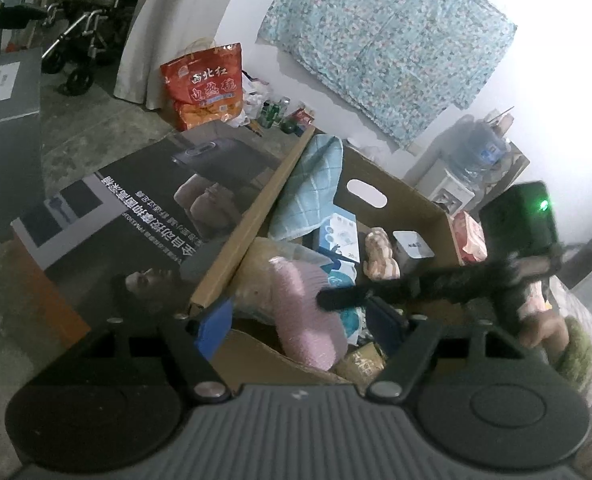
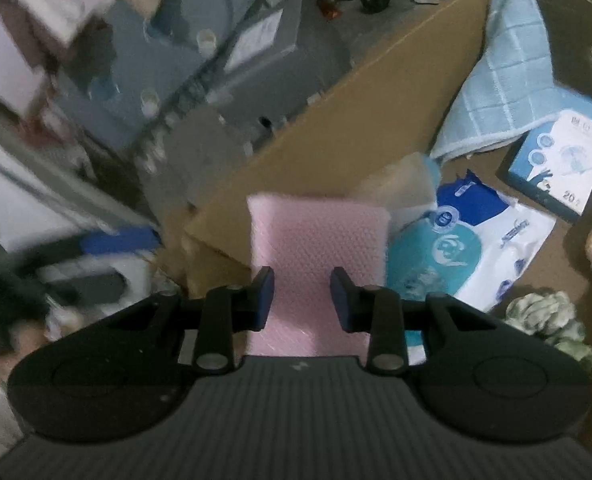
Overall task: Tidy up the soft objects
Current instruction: 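Lower the pink pouch into the box and open the right tool, then press the items down inside the box with the right tool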
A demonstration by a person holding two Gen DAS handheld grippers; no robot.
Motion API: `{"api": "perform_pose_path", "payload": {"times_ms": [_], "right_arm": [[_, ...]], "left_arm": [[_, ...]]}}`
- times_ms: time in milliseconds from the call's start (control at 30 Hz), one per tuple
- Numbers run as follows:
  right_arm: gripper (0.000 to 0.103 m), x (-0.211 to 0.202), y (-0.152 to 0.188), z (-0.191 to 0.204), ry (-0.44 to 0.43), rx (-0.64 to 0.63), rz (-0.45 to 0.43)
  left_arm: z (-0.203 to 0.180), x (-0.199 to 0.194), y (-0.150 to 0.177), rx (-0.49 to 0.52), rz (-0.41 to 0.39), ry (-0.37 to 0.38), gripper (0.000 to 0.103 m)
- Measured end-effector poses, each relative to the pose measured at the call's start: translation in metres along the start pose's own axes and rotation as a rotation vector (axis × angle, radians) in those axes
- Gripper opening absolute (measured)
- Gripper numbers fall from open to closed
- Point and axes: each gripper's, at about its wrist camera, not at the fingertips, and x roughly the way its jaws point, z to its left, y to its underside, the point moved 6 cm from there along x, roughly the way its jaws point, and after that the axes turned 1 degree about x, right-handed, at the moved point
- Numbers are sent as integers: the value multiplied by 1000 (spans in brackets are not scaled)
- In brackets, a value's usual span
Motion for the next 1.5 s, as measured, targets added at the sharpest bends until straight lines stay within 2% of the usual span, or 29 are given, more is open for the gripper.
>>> {"api": "perform_pose_path", "payload": {"times_ms": [33,100,233,300,433,600,767,867,967,1067,1100,1233,1333,1400,1500], "right_arm": [[31,-4,-2,2,-30,11,-14],[32,-2,-1,7,-22,-21,-11],[29,34,20,-3,66,-20,111],[29,46,28,-4,72,-3,130],[30,42,28,1,40,26,103],[41,7,11,-10,-72,130,5],[43,-27,0,-24,-85,179,-84],[48,-54,-5,-34,-36,164,-135],[52,-82,-5,-38,148,37,-139],[53,-94,2,-41,334,-111,-57],[53,-94,4,-41,370,-152,-27],[53,-77,21,-36,436,-308,143],[51,-47,41,-34,480,-428,322],[49,-31,56,-33,498,-517,445],[48,-10,66,-30,523,-625,582]], "left_arm": [[0,0,0,-3,-1,0,75],[1,0,0,-7,-5,1,76],[1,0,-1,-8,-5,0,76],[1,0,-1,-10,-5,-3,76],[1,-1,-1,-8,-4,-5,76],[3,-1,-1,-6,-11,1,78],[0,5,0,11,4,12,79],[-8,13,3,43,23,10,80],[-18,26,7,88,35,-23,79],[-26,40,10,117,42,-34,74],[-29,44,11,122,45,-30,70],[-35,60,12,146,52,-45,60],[-35,67,13,168,43,-84,52],[-32,69,12,155,47,-81,46],[-27,73,11,135,53,-77,43]]}}
